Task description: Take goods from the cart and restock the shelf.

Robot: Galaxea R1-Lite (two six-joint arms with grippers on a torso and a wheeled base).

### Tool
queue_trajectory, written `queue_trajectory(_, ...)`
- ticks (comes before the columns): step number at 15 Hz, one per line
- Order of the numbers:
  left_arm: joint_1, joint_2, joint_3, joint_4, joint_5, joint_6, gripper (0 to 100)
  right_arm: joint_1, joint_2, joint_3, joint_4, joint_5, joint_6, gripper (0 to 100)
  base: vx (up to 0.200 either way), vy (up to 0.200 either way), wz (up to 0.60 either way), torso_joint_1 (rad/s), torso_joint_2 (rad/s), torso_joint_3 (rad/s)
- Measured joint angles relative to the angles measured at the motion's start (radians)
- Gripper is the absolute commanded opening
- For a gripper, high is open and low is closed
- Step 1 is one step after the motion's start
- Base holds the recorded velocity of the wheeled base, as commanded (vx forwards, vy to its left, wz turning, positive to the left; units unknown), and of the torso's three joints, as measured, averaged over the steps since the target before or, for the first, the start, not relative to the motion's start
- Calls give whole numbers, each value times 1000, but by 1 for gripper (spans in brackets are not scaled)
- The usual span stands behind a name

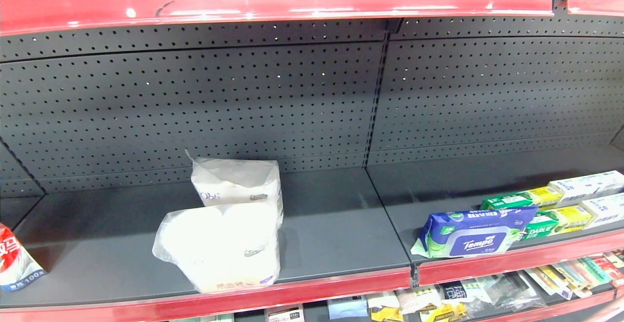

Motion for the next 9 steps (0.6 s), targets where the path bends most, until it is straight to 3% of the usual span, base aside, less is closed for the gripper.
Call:
queue_trajectory(1, 0, -1, 0, 0, -84, 47, 100, 0, 0, 0, 0, 0, 0, 100, 0, 0, 0, 0, 0, 0)
queue_trajectory(2, 0, -1, 0, 2, -254, 87, 100, 0, 0, 0, 0, 0, 0, 100, 0, 0, 0, 0, 0, 0)
queue_trajectory(3, 1, -2, -1, 15, -386, 103, 100, 0, 0, 0, 0, 0, 0, 100, 0, 0, 0, 0, 0, 0)
queue_trajectory(4, 7, -2, -4, 29, -440, 99, 100, 0, 0, 0, 0, 0, 0, 100, 0, 0, 0, 0, 0, 0)
queue_trajectory(5, 19, -4, -7, 30, -408, 72, 100, 0, 0, 0, 0, 0, -3, 100, 0, 0, 0, 0, 0, 0)
queue_trajectory(7, 61, -22, -7, 14, -186, 12, 100, 0, 0, 0, 1, 0, -4, 100, 0, 0, 0, 0, 0, 0)
queue_trajectory(8, 89, -44, -4, 4, -153, -6, 100, 0, 0, 0, 1, 0, -3, 100, 0, 0, 0, 0, 0, 0)
queue_trajectory(9, 108, -60, -1, -1, -168, -5, 100, 0, 0, 0, 1, 0, -3, 100, 0, 0, 0, 0, 0, 0)
